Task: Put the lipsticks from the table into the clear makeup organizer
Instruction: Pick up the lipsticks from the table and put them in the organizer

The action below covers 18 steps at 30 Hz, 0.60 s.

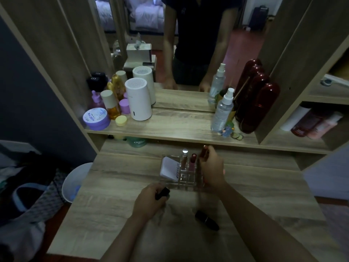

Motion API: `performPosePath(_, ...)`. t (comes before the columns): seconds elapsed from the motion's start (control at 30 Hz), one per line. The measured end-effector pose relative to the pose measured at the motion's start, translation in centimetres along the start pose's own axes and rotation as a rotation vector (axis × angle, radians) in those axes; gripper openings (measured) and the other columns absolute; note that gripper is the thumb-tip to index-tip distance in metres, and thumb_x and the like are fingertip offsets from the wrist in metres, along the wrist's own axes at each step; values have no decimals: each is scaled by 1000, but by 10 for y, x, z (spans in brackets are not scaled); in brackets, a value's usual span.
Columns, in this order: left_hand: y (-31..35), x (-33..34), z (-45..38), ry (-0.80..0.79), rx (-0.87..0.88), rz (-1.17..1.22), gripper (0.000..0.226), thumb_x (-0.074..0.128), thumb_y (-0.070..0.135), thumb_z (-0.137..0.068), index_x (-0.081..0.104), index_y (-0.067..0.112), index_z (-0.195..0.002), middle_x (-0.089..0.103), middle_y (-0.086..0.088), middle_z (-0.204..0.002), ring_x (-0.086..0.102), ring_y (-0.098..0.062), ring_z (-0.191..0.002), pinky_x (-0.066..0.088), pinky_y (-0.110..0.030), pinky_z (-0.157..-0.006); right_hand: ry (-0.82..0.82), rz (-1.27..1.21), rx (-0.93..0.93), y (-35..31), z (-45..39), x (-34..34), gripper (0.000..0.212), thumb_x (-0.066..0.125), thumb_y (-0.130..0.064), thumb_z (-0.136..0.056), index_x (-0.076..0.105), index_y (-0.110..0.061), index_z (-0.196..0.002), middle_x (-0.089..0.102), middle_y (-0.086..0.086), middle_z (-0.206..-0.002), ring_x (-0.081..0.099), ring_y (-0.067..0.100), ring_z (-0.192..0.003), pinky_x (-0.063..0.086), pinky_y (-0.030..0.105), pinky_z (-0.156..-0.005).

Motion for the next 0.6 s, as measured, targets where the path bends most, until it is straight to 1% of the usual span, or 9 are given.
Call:
performPosePath(0.1,3,-4,-1,12,24,53,22,73,18,-71,69,15,-93,73,-5,-94,66,-21,-84,52,-33,-75,-6,12,10,-1,-5,0,24,57,-12,-89,59,-12,-113,71,15,-104,65,32,-102,52,52,-91)
performPosePath(0.2,9,-7,-3,26,24,142,25,73,8,-71,70,11,-96,73,-8,-93,67,-23,-86,57,-39,-79,-3,26,10,-1,-5,1,26,59,-11,-88,59,-11,-113,71,15,-104,65,33,-102,52,53,-91)
performPosePath(0.23,12,-8,-4,34,28,177,27,73,5,-70,70,11,-96,74,-6,-91,68,-21,-86,58,-37,-78,0,35,2,-1,-4,0,24,60,-11,-87,59,-12,-111,71,14,-102,66,32,-99,53,52,-89)
performPosePath(0.27,16,-10,-4,42,41,210,28,72,3,-69,70,12,-95,73,-3,-89,68,-17,-85,59,-33,-76,4,52,-9,-2,-3,0,24,61,-12,-86,59,-13,-109,72,13,-100,67,31,-97,54,51,-87)
performPosePath(0.3,21,-10,-6,40,61,237,28,72,2,-70,70,15,-94,72,1,-86,68,-11,-82,58,-25,-72,10,73,-14,0,-2,-1,23,62,-13,-85,59,-14,-108,72,13,-98,67,31,-94,55,50,-85)
performPosePath(0.37,32,-10,-9,30,95,284,28,71,0,-73,68,19,-93,68,8,-82,65,5,-74,52,-7,-64,9,98,-16,2,0,-1,19,63,-15,-85,59,-15,-104,72,11,-94,68,30,-90,56,47,-80)
performPosePath(0.4,37,-11,-10,29,111,305,28,71,-1,-75,67,19,-94,67,11,-81,64,10,-72,49,-3,-61,2,106,-14,4,1,-1,17,62,-15,-85,59,-16,-101,72,10,-92,68,29,-88,57,45,-78)
performPosePath(0.53,54,-18,-18,41,188,291,26,68,0,-80,65,9,-105,65,5,-93,59,9,-81,45,3,-68,-41,145,-14,6,1,7,9,61,-14,-87,62,-16,-96,72,7,-89,67,25,-88,52,33,-73)
performPosePath(0.6,60,-20,-21,30,201,295,27,65,-3,-80,65,16,-99,65,5,-91,61,6,-79,45,3,-67,-47,171,22,10,-1,9,10,58,-14,-89,63,-15,-97,71,9,-94,66,27,-94,48,32,-77)
Point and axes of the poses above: each hand's wrist, its own z-axis away from the middle knuckle, its own x-axis out of the palm, y = z × x, the point moved 8 cm from there along -z, towards the middle knuckle
